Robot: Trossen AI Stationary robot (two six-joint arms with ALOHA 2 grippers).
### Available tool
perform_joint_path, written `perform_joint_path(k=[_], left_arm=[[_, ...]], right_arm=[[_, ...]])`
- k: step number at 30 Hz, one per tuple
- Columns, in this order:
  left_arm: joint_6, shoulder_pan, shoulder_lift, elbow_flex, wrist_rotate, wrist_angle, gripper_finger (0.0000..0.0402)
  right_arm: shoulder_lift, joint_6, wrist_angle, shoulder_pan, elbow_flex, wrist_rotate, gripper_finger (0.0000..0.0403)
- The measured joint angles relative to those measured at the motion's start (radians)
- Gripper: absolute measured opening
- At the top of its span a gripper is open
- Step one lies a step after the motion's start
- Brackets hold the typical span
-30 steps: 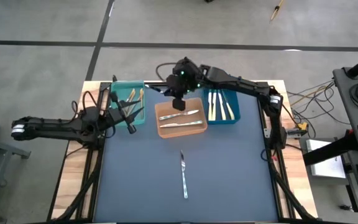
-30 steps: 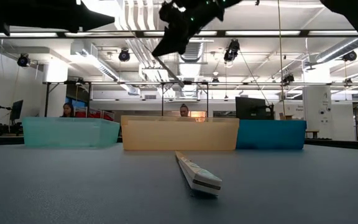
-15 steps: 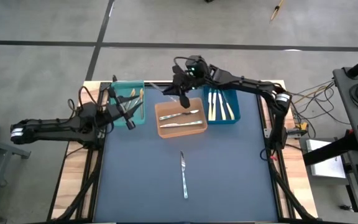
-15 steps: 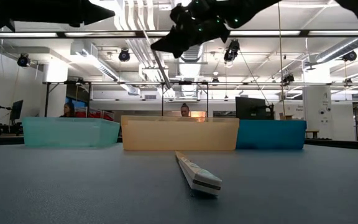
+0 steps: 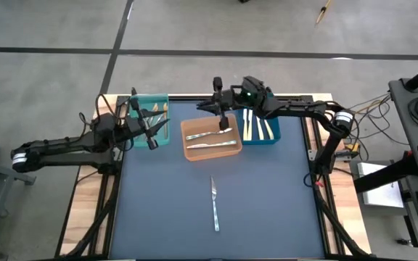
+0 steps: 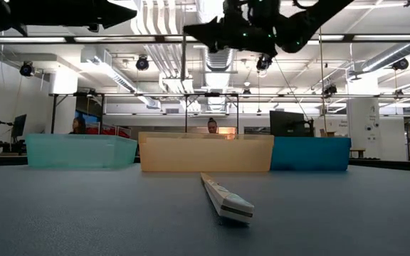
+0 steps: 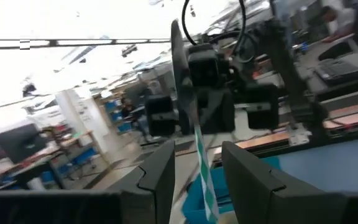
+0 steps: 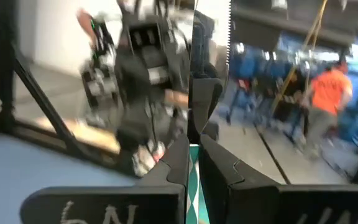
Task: Sort silverware by color (type)
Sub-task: Put the white knife in the orange bin
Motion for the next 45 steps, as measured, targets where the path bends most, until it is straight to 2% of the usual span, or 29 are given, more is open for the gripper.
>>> perform_joint_path(k=[4,9,14,19,25,31,36,40,45], left_arm=[[-0.069,0.030,0.024,0.000,0.071,0.002,0.0114],[-0.152,0.039,0.063,0.006,0.115,0.015,0.0114],[-0.217,0.039,0.118,0.007,0.237,0.051,0.0114],[-0.279,0.039,0.210,0.026,0.326,0.097,0.0114],[-0.319,0.039,0.333,0.073,0.371,0.139,0.0114],[-0.342,0.038,0.443,0.132,0.584,0.164,0.0114],[-0.387,0.040,0.518,0.175,0.639,0.164,0.0114],[-0.401,0.038,0.573,0.209,0.811,0.166,0.0114],[-0.437,0.039,0.630,0.255,0.866,0.168,0.0114]], right_arm=[[-0.002,0.075,0.159,0.002,-0.045,-0.050,0.0013],[0.000,0.117,0.247,0.021,-0.078,-0.124,0.0013],[-0.002,0.171,0.332,0.053,-0.081,-0.193,0.0013],[-0.002,0.197,0.332,0.097,-0.080,-0.215,0.0013],[-0.002,0.197,0.328,0.145,-0.080,-0.216,0.0013],[-0.002,0.180,0.292,0.165,-0.080,-0.222,0.0013],[-0.002,0.158,0.290,0.181,-0.080,-0.240,0.0013],[-0.002,0.128,0.290,0.190,-0.080,-0.249,0.0013],[-0.002,0.127,0.289,0.190,-0.080,-0.247,0.0013]])
